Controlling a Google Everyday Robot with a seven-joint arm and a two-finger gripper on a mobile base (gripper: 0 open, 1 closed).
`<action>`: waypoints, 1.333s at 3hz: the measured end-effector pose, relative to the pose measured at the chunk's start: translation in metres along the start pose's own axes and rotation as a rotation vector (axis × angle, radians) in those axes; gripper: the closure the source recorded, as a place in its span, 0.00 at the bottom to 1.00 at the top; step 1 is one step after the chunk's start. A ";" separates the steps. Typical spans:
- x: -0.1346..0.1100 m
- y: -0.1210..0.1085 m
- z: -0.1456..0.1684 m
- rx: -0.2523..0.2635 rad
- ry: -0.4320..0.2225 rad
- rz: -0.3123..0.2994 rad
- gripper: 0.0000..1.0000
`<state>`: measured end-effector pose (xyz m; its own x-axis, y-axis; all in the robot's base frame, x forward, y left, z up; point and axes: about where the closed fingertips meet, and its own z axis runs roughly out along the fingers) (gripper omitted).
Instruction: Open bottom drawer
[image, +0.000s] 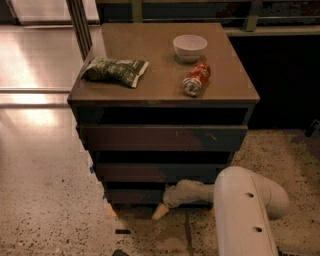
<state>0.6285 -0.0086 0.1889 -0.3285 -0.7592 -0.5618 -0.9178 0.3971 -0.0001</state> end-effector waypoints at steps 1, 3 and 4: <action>0.017 0.021 -0.006 -0.063 0.023 0.079 0.00; 0.019 0.033 -0.016 -0.049 0.016 0.067 0.00; 0.016 0.035 -0.057 0.034 0.001 0.067 0.00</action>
Offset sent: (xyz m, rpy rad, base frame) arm -0.1527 -0.0252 0.0527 0.1243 0.3758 -0.0434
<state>0.5780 -0.0363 0.2272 -0.3893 -0.7307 -0.5608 -0.8855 0.4645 0.0094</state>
